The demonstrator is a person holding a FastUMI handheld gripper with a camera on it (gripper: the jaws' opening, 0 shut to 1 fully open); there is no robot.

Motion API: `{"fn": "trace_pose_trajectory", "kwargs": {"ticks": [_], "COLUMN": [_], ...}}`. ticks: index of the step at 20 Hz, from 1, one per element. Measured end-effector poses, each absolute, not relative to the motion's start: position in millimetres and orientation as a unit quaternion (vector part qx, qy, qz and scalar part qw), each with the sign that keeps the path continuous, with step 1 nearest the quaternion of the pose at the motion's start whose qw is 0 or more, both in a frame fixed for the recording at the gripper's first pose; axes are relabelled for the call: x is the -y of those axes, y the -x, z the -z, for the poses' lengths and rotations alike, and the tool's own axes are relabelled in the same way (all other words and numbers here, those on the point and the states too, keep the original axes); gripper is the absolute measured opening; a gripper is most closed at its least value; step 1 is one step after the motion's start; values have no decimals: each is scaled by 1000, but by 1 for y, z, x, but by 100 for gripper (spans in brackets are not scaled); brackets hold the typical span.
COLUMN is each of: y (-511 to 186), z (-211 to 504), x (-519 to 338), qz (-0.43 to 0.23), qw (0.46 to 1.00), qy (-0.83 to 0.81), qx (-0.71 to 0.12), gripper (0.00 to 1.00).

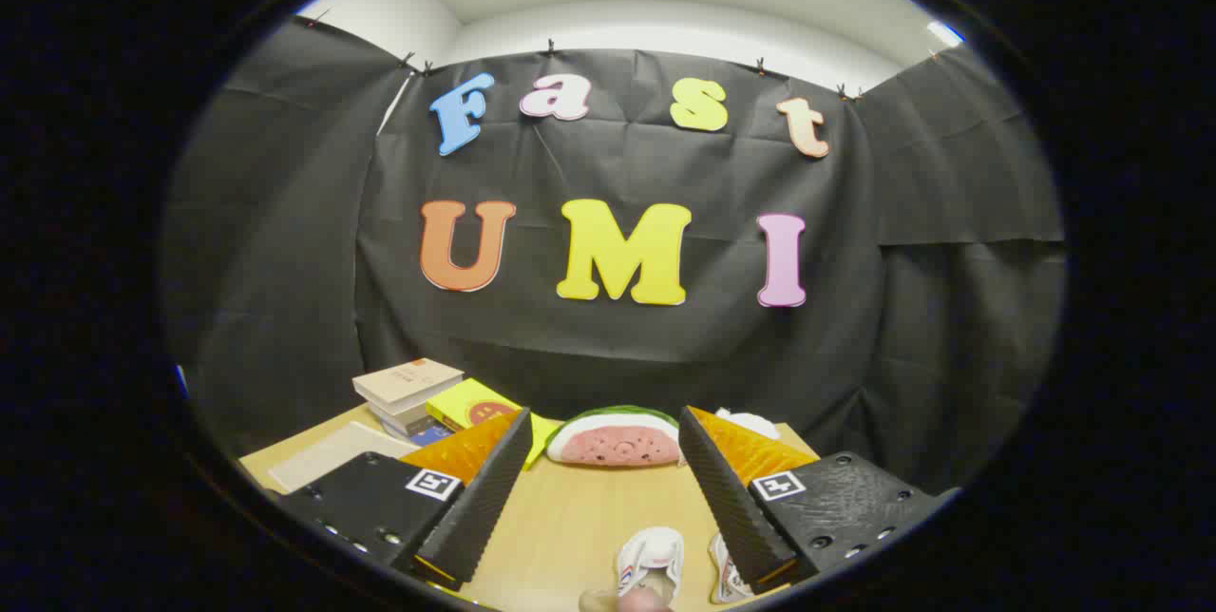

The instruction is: Open the storage box then place both shoes into the box .Put the left shoe in first, then the right shoe, with the right side of both shoes facing outward in a uniform manner.

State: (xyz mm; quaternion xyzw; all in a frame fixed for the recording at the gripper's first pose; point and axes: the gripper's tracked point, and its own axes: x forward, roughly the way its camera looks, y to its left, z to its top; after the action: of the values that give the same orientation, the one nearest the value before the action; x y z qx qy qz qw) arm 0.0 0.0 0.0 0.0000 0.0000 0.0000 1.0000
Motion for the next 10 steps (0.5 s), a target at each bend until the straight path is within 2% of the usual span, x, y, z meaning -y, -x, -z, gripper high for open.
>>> {"fn": "trace_pose_trajectory", "kwargs": {"ticks": [10], "y": [9], "z": [3], "x": [-10], "qz": [-4], "qw": [1000], "qy": [-10], "qx": [-3], "gripper": [95]}}
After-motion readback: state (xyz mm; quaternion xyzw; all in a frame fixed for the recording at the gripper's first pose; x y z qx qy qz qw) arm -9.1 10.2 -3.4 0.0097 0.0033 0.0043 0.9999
